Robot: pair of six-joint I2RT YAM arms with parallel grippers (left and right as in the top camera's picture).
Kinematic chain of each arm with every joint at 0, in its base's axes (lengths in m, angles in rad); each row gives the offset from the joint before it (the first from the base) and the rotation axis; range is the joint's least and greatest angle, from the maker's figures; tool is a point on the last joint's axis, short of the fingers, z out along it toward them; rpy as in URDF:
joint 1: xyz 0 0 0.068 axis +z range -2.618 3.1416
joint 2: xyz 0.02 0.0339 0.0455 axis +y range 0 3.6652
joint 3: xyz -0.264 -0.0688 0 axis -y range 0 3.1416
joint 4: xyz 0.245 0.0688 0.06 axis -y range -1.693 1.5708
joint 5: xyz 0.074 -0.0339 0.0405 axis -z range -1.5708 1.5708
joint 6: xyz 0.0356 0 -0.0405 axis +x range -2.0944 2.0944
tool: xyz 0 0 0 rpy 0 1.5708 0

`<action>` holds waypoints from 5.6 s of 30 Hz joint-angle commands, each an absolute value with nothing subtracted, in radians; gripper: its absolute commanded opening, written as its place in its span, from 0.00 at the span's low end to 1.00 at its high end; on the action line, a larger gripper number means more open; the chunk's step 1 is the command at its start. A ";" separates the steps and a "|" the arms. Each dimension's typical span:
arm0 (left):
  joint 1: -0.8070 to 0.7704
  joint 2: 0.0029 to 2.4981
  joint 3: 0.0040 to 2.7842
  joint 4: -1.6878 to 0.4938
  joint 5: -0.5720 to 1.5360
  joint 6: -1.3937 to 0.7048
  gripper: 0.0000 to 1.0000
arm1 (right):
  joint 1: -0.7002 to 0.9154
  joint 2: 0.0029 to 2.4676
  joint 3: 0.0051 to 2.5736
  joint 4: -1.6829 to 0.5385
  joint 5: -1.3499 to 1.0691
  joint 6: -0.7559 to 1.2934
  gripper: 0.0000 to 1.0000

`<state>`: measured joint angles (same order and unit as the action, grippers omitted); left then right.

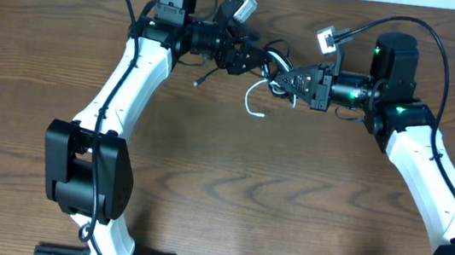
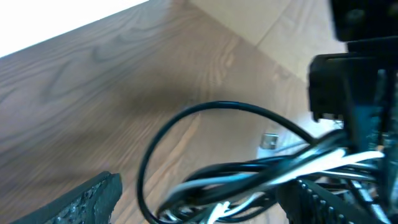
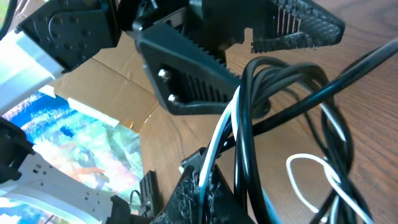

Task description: Untangle cables

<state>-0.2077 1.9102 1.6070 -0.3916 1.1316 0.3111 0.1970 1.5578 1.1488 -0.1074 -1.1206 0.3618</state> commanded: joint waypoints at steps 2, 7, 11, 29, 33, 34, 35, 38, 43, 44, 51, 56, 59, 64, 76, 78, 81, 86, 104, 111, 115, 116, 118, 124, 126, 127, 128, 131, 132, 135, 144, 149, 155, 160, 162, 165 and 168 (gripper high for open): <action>-0.234 1.909 1.620 -0.386 1.201 0.316 0.76 | 0.210 1.558 1.167 -0.088 -1.129 0.411 0.01; -0.234 1.909 1.620 -0.383 1.248 0.316 0.61 | 0.210 1.558 1.167 -0.050 -1.128 0.445 0.01; -0.233 1.909 1.620 -0.374 1.253 0.316 0.28 | 0.210 1.558 1.167 -0.035 -1.129 0.458 0.01; -0.123 1.909 1.620 -0.363 0.809 -0.165 0.07 | 0.166 1.558 1.167 -0.210 -0.680 0.457 0.56; -0.124 1.909 1.620 -0.364 0.754 -0.455 0.07 | 0.169 1.558 1.167 -0.230 -0.625 0.476 0.62; -0.124 1.909 1.620 -0.364 0.754 -0.516 0.08 | 0.172 1.558 1.167 -0.235 -0.614 0.478 0.62; -0.124 1.909 1.620 -0.364 0.754 -0.559 0.07 | 0.176 1.558 1.167 -0.238 -0.605 0.485 0.63; -0.123 1.909 1.620 -0.364 0.746 -0.682 0.07 | 0.193 1.558 1.167 -0.240 -0.601 0.486 0.63; -0.124 1.909 1.620 -0.361 0.714 -0.796 0.07 | 0.226 1.558 1.167 -0.221 -0.620 0.516 0.61; -0.124 1.909 1.620 -0.361 0.714 -0.869 0.07 | 0.246 1.558 1.167 -0.213 -0.617 0.541 0.59; -0.125 1.909 1.620 -0.364 0.714 -1.140 0.08 | 0.384 1.558 1.167 -0.173 -0.500 0.715 0.49; -0.152 1.909 1.620 -0.364 0.717 -1.221 0.07 | 0.472 1.591 1.167 -0.135 -0.372 0.759 0.44; -0.190 1.909 1.620 -0.363 0.713 -1.222 0.08 | 0.515 1.641 1.167 -0.056 -0.373 0.764 0.45; -0.221 1.909 1.620 -0.352 0.698 -1.255 0.08 | 0.525 1.700 1.167 0.030 -0.372 0.816 0.47; -0.205 1.909 1.620 -0.358 0.675 -0.821 0.07 | 0.417 1.633 1.167 -0.022 -0.557 0.812 0.01; -0.201 1.909 1.620 -0.365 0.707 -0.714 0.08 | 0.369 1.588 1.167 -0.064 -0.584 0.788 0.01; -0.201 1.909 1.620 -0.364 0.833 -0.479 0.07 | 0.288 1.534 1.167 -0.118 -0.619 0.767 0.01; -0.201 1.909 1.620 -0.433 0.974 -0.250 0.08 | 0.172 1.517 1.167 -0.176 -0.709 0.706 0.01; -0.218 1.909 1.620 -0.553 1.116 -0.035 0.07 | -0.021 1.518 1.167 -0.139 -0.731 0.789 0.01; -0.314 1.908 1.620 -0.548 1.119 -0.087 0.07 | 0.118 1.518 1.167 -0.167 -0.405 0.788 0.01; -0.324 1.908 1.620 -0.497 1.162 -0.151 0.07 | 0.162 1.518 1.167 -0.166 -0.354 0.780 0.01; -0.324 1.908 1.620 -0.443 1.226 -0.192 0.07 | 0.193 1.519 1.167 -0.178 -0.319 0.769 0.01; -0.324 1.908 1.620 -0.319 1.276 -0.342 0.08 | 0.244 1.528 1.167 -0.185 -0.285 0.770 0.01; -0.324 1.908 1.620 -0.011 1.275 -0.738 0.07 | 0.329 1.570 1.167 -0.169 -0.268 0.785 0.01; -0.324 1.908 1.620 0.105 1.275 -0.863 0.07 | 0.342 1.589 1.167 -0.152 -0.269 0.800 0.14; -0.324 1.908 1.620 0.141 1.272 -0.902 0.07 | 0.341 1.590 1.167 -0.154 -0.272 0.799 0.43; -0.323 1.908 1.620 0.160 1.266 -0.916 0.07 | 0.337 1.589 1.167 -0.153 -0.273 0.795 0.66; -0.302 1.908 1.620 0.161 1.218 -0.937 0.07 | 0.290 1.565 1.167 -0.152 -0.330 0.775 0.80; -0.291 1.908 1.620 0.159 1.195 -0.945 0.07 | 0.262 1.554 1.167 -0.157 -0.366 0.761 0.80; -0.254 1.908 1.620 0.146 1.111 -0.994 0.07 | 0.186 1.530 1.167 -0.184 -0.466 0.737 0.78; -0.242 1.908 1.620 -0.250 0.810 -1.023 0.07 | 0.181 1.528 1.167 -0.176 -0.737 0.185 0.74; -0.242 1.908 1.620 -0.325 0.811 -1.024 0.07 | 0.269 1.530 1.167 -0.214 -0.697 0.047 0.68; -0.242 1.908 1.620 -0.376 0.811 -1.035 0.08 | 0.373 1.530 1.167 -0.212 -0.498 0.027 0.63; -0.244 1.908 1.620 -0.427 0.846 -1.083 0.07 | 0.428 1.546 1.167 -0.182 -0.400 0.029 0.54; -0.247 1.908 1.620 -0.447 0.883 -1.087 0.07 | 0.451 1.560 1.167 -0.181 -0.347 0.059 0.47; -0.252 1.908 1.620 -0.469 0.912 -1.103 0.07 | 0.473 1.593 1.167 -0.174 -0.305 0.097 0.44; -0.257 1.908 1.620 -0.470 0.912 -1.117 0.08 | 0.479 1.617 1.167 -0.147 -0.305 0.121 0.45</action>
